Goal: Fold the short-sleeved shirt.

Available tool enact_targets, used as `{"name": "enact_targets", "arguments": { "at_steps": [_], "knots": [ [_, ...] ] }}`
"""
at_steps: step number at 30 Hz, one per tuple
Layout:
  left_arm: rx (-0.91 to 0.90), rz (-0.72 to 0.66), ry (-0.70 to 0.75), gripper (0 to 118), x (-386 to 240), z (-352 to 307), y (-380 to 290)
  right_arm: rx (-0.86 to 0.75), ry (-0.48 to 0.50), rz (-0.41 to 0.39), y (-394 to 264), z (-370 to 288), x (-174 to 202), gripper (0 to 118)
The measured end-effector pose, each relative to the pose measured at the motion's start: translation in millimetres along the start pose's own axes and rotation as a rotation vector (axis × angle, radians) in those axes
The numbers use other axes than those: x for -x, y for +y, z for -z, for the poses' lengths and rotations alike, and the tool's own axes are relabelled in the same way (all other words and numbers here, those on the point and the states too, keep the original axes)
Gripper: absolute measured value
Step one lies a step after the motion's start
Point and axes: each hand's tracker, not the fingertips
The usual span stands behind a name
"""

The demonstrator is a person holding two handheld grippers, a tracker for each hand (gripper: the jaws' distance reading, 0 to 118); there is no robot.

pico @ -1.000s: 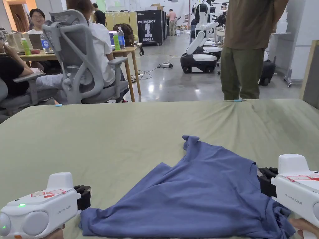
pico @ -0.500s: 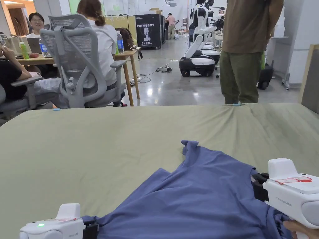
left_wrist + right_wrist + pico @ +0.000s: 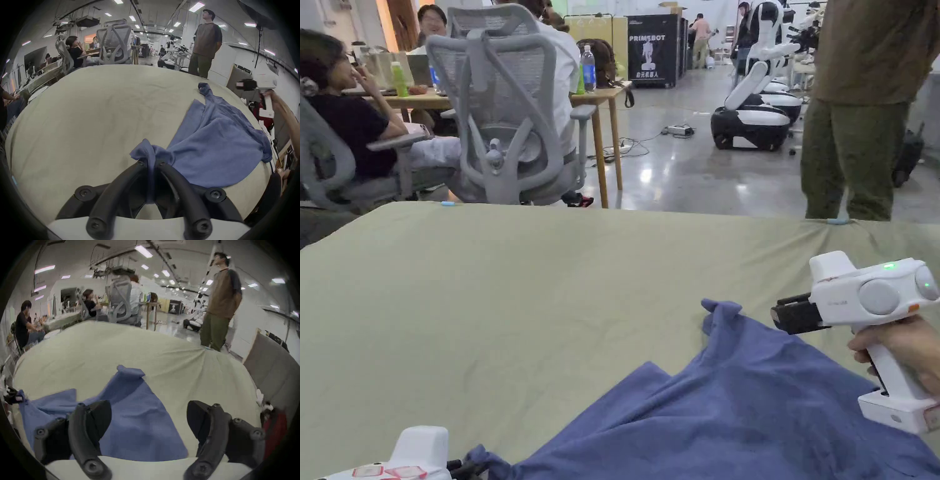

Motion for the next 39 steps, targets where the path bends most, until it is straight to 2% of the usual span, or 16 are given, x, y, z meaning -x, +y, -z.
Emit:
{"name": "enact_targets", "arguments": {
  "at_steps": [6, 8, 9, 10, 11, 12, 13, 14, 15, 16, 18, 23, 27, 31, 34, 39],
  "knots": [
    [0.0, -0.033, -0.007, 6, 3.1, 2.9, -2.3, 0.199, 0.008, -0.082, -5.9, 75.8, -1.7, 96],
    [0.001, -0.03, -0.007, 6, 3.4, 2.8, -2.2, 0.265, 0.0, -0.101, -14.2, 92.2, 0.0, 86],
    [0.002, -0.027, -0.006, 6, 3.1, 2.6, -2.2, 0.31, -0.02, -0.113, -17.9, 97.0, 7.1, 76],
    [0.003, -0.027, -0.005, 6, 2.7, 2.2, -1.9, 0.333, 0.001, -0.092, -22.9, 97.6, 8.8, 65],
    [0.003, -0.026, -0.005, 6, 2.9, 2.0, -1.2, 0.284, 0.062, -0.002, -22.3, 90.8, 8.5, 58],
    [0.0, -0.023, -0.006, 6, 2.5, 1.6, -0.6, 0.289, 0.079, 0.045, -19.8, 90.7, 6.3, 58],
    [-0.003, -0.021, -0.006, 6, 2.1, 1.4, 0.5, 0.267, 0.062, 0.022, -18.1, 90.4, 7.0, 32],
    [-0.007, -0.019, -0.008, 6, 1.7, 1.9, 2.8, 0.256, 0.063, 0.005, -18.6, 84.7, 10.2, 1],
    [-0.011, -0.017, -0.01, 6, 1.9, 2.6, 6.4, 0.238, 0.009, -0.005, -18.1, 77.9, 14.6, 2],
    [-0.018, -0.018, -0.009, 6, 1.1, 2.5, 11.2, 0.226, -0.005, 0.003, -16.1, 68.9, 20.2, 2],
    [-0.059, -0.013, -0.018, 5, -1.5, -1.2, 26.3, 0.169, 0.008, 0.036, -10.3, 45.4, 24.3, 2],
    [-0.197, 0.027, -0.046, 6, -14.8, -17.7, 94.4, -0.021, -0.036, 0.038, 20.8, -36.0, 18.6, 2],
    [-0.315, 0.091, -0.049, 6, -37.3, -39.4, 167.3, -0.157, -0.163, -0.021, 58.1, -123.6, 9.5, 2],
    [-0.404, 0.132, -0.064, 6, -58.3, -61.4, 239.8, -0.278, -0.248, -0.008, 97.8, -187.3, -21.9, 2],
    [-0.471, 0.154, -0.043, 5, -70.5, -74.3, 294.9, -0.348, -0.351, -0.001, 123.5, -242.9, -32.9, 2],
    [-0.525, 0.078, -0.054, 5, -80.4, -89.6, 377.6, -0.47, -0.459, 0.102, 159.7, -287.7, -62.9, 2]
  ]
}}
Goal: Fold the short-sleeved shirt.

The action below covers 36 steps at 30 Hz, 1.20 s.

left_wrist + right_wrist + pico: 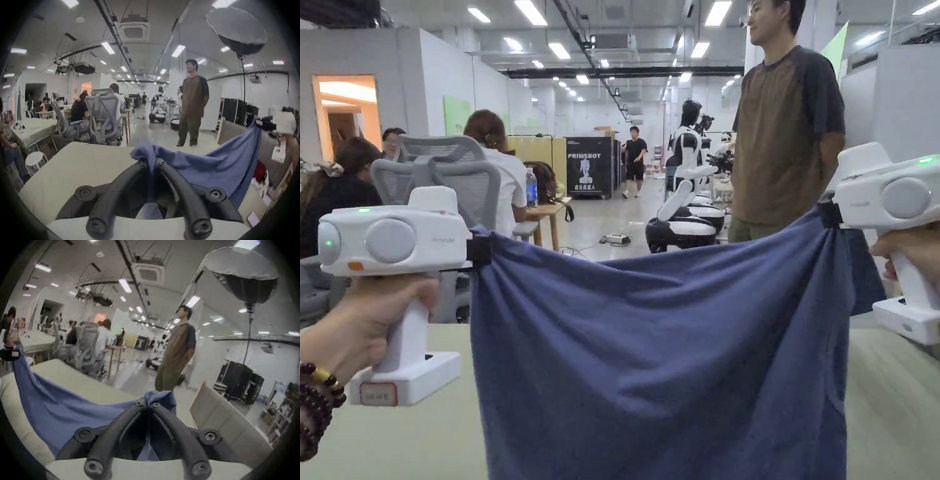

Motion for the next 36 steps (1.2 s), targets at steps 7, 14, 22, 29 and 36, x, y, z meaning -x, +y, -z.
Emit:
{"name": "enact_targets", "arguments": {
  "at_steps": [7, 14, 22, 29, 36],
  "knots": [
    [-0.081, 0.083, 0.048, 6, -12.6, 30.8, 87.6, -0.087, -0.052, 0.109, 42.2, 32.7, -30.2, 2],
    [-0.154, 0.085, 0.092, 5, -9.4, 47.7, 135.8, -0.139, -0.08, 0.145, 95.0, 35.0, -38.6, 2],
    [-0.175, 0.097, 0.1, 6, -9.1, 72.4, 125.1, -0.185, -0.096, 0.163, 95.9, 48.0, -34.6, 2],
    [-0.025, 0.09, 0.07, 6, 4.2, 118.8, 26.3, -0.043, -0.066, 0.163, -2.0, 90.0, -9.5, 2],
    [0.124, 0.092, 0.054, 6, 10.0, 143.8, -65.7, 0.096, -0.042, 0.194, -83.6, 121.1, 10.7, 2]
  ]
}}
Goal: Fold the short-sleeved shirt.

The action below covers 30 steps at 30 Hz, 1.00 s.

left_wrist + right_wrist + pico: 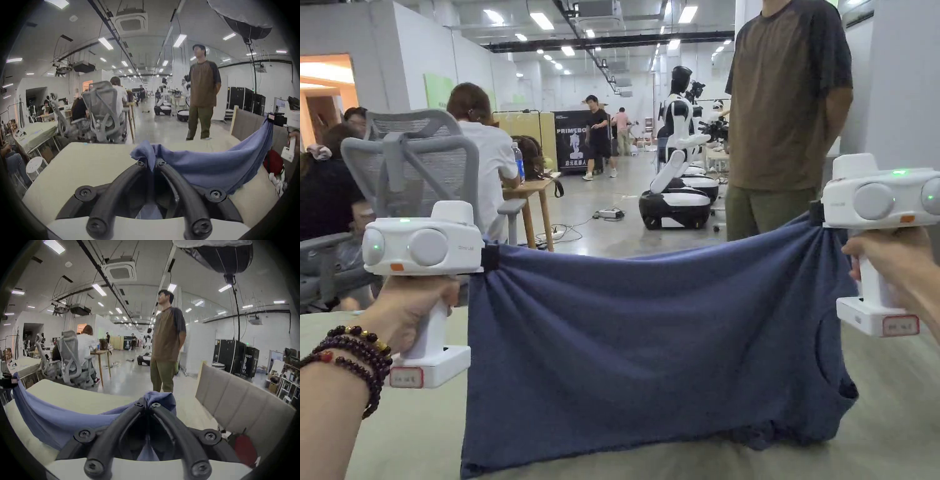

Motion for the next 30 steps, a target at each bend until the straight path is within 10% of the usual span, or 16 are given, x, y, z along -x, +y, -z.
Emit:
{"name": "enact_targets", "arguments": {
  "at_steps": [14, 30],
  "knots": [
    [-0.044, -0.05, -0.119, 6, 16.0, -173.9, -120.3, 0.035, 0.123, -0.114, -113.8, -195.2, -20.2, 2],
    [0.359, -0.044, -0.133, 6, 26.0, -254.0, -370.8, 0.78, 0.26, -0.253, -368.1, -256.5, -4.3, 2]
  ]
}}
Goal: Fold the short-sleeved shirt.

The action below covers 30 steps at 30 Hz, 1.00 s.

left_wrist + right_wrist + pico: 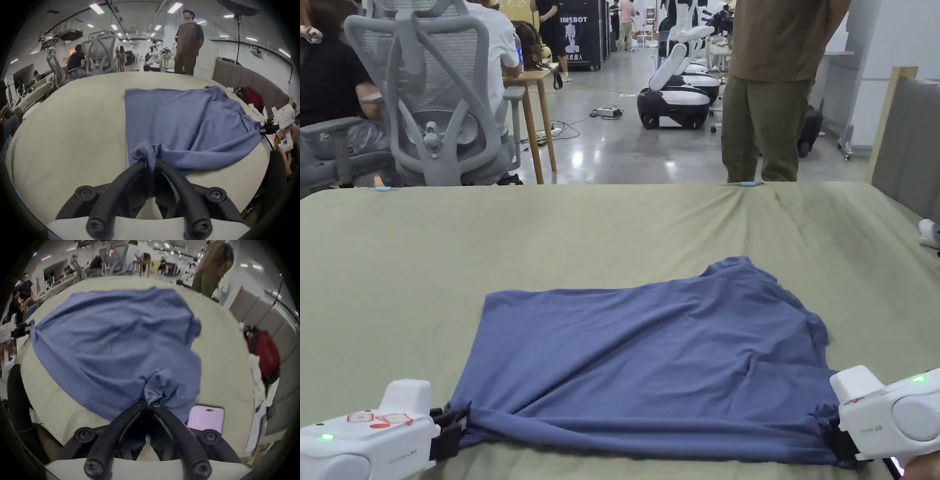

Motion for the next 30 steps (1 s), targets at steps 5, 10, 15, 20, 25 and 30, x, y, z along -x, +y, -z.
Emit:
{"name": "enact_targets", "arguments": {
  "at_steps": [5, 10, 15, 20, 25, 30],
  "knots": [
    [-0.023, -0.049, 0.002, 23, -2.4, -4.7, 1.2, -0.057, 0.038, 0.081, 1.8, -27.1, -8.0, 36],
    [-0.179, -0.087, 0.003, 106, -9.3, -36.5, 18.6, -0.288, 0.052, 0.09, -2.6, -65.6, -4.5, 111],
    [-0.241, -0.1, 0.017, 64, -13.8, -72.6, 22.5, -0.446, -0.009, 0.139, -15.6, -106.1, 18.6, 42],
    [-0.264, -0.102, 0.062, 0, -15.6, -86.1, 11.2, -0.513, -0.041, 0.153, -29.5, -116.1, 40.5, 0],
    [-0.22, -0.132, 0.049, 0, -9.8, -80.4, 1.1, -0.528, -0.026, 0.153, -35.7, -119.0, 50.8, 0],
    [-0.111, -0.186, 0.051, 79, -6.6, -45.5, 8.5, -0.519, -0.028, 0.163, -35.6, -120.7, 49.8, 0]
  ]
}}
